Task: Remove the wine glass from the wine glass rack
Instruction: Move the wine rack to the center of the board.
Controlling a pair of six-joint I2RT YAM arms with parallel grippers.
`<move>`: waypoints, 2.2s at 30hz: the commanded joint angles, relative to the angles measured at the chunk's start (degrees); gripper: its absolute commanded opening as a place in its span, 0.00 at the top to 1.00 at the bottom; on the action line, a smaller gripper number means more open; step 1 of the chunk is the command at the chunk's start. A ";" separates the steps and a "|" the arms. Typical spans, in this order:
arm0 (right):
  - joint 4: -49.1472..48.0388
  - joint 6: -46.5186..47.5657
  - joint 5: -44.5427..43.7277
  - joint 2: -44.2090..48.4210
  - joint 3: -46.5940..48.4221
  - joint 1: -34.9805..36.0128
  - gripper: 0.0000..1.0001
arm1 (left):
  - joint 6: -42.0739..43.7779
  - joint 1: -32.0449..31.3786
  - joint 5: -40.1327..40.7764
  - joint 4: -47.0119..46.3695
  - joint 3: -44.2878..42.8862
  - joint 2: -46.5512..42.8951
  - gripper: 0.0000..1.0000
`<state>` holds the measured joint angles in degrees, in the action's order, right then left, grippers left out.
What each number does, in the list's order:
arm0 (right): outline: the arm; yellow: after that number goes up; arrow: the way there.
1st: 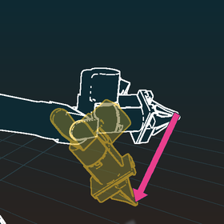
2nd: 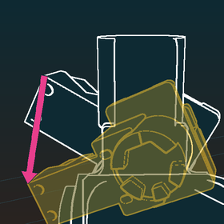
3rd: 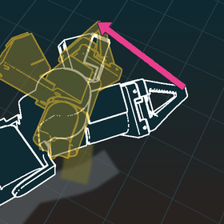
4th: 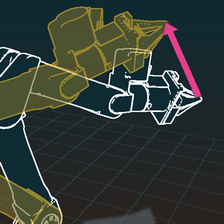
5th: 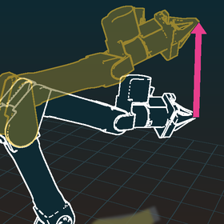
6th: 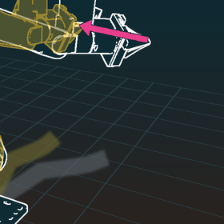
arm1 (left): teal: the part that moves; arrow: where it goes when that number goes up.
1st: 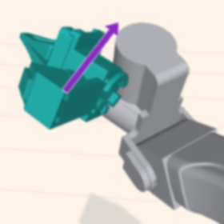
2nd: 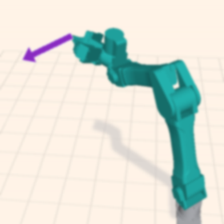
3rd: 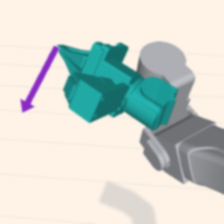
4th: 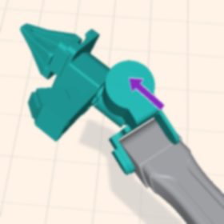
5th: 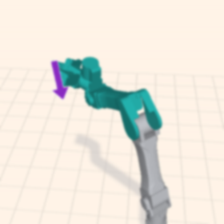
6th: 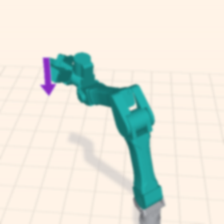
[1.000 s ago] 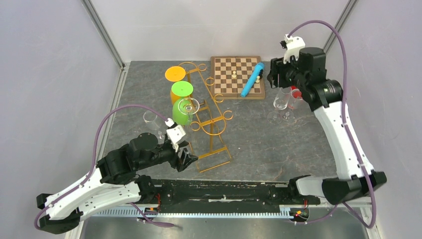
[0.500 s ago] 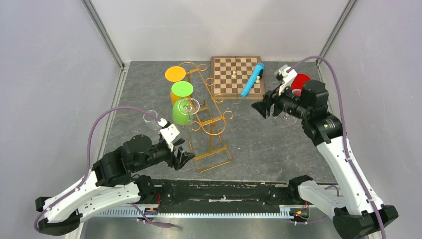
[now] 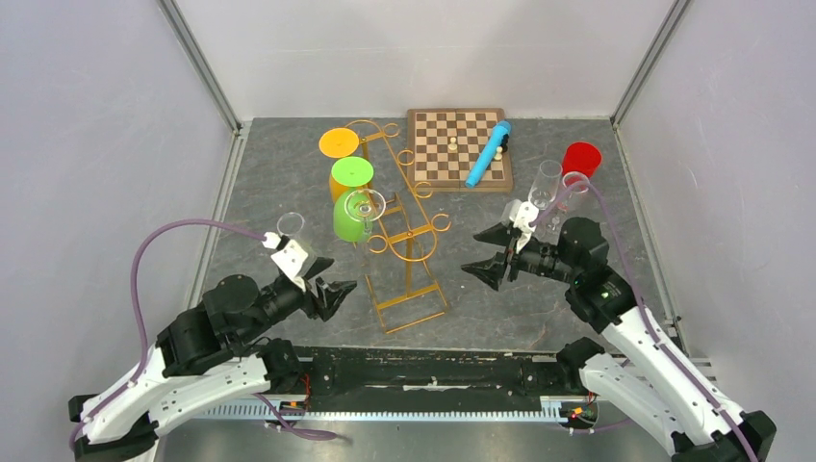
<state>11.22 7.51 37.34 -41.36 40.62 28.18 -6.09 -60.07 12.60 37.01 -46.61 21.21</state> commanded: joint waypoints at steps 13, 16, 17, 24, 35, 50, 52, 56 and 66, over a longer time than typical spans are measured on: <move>-43.56 -4.76 4.99 -7.48 -13.45 10.84 0.30 | -2.88 0.92 6.73 -2.84 0.71 -1.12 0.30; -47.48 -4.48 6.77 -10.71 -13.11 11.71 0.31 | -2.96 0.95 6.87 -2.83 0.79 -1.83 0.30; -49.32 -4.74 6.86 -11.85 -13.03 11.95 0.31 | -2.97 1.00 6.82 -2.91 0.77 -2.07 0.30; -62.39 -9.97 8.06 -20.06 -12.32 13.66 0.33 | -2.88 1.01 7.07 -2.93 0.99 -2.47 0.30; -71.20 -12.89 7.32 -27.89 -9.72 17.66 0.39 | -2.86 1.02 7.09 -2.83 1.08 -2.09 0.30; -73.56 -13.54 5.02 -34.20 -6.00 19.37 0.62 | -2.79 1.10 7.87 -2.90 1.21 -1.74 0.30; -73.15 -13.56 4.78 -34.58 -5.65 19.45 0.69 | -2.66 1.10 7.88 -2.84 1.26 -1.74 0.30; -72.92 -13.50 4.42 -35.14 -5.46 19.44 0.91 | -2.70 1.10 8.05 -2.83 1.23 -1.74 0.30; -71.15 -12.85 0.54 -33.20 -7.15 19.53 1.00 | -2.61 1.10 8.49 -2.78 1.23 -2.01 0.30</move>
<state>-58.87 -6.68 41.01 -76.36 32.93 47.27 -6.09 -59.22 19.51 36.45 -45.54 19.14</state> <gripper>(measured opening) 0.081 0.699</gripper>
